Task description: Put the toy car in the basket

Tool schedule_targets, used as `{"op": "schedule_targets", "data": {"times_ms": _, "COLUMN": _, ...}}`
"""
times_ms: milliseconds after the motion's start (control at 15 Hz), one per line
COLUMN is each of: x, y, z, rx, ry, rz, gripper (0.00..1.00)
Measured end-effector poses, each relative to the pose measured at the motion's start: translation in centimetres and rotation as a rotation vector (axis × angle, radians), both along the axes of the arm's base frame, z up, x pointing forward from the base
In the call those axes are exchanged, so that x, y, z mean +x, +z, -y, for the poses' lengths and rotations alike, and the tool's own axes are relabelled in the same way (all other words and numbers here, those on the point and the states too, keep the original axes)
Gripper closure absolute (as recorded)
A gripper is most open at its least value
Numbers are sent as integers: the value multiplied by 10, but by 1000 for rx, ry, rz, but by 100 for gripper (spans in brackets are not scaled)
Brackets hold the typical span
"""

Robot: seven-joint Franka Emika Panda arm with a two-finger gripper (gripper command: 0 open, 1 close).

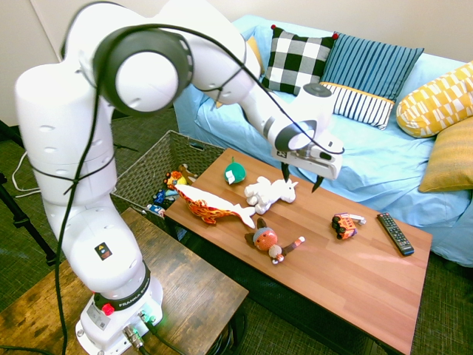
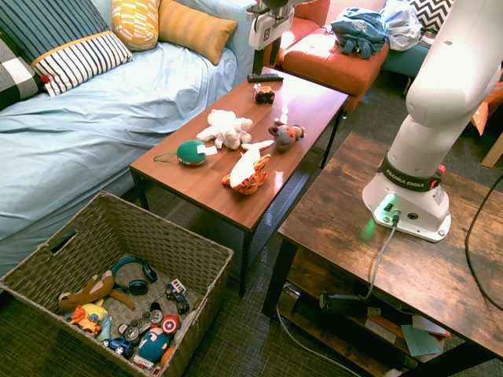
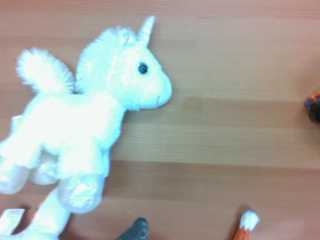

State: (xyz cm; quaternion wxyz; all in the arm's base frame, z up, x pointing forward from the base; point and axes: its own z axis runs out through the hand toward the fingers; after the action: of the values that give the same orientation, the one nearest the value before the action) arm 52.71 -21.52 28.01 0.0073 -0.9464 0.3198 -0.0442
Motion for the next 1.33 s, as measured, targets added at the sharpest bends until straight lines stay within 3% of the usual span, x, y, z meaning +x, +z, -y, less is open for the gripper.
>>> {"op": "schedule_targets", "data": {"times_ms": 200, "x": 38, "y": -51, "z": 55, "rx": -99, "ry": 111, "rz": 3, "gripper": 0}}
{"op": "schedule_targets", "data": {"times_ms": 667, "x": 70, "y": -91, "z": 139, "rx": -156, "ry": 160, "rz": -73, "gripper": 0}}
{"op": "schedule_targets", "data": {"times_ms": 1067, "x": 93, "y": -155, "z": 138, "rx": -125, "ry": 221, "rz": -106, "gripper": 0}}
{"op": "schedule_targets", "data": {"times_ms": 1133, "x": 96, "y": -160, "z": 138, "rx": -117, "ry": 238, "rz": -99, "gripper": 100}}
{"op": "schedule_targets", "data": {"times_ms": 1333, "x": 99, "y": -165, "z": 138, "rx": -111, "ry": 269, "rz": -96, "gripper": 100}}
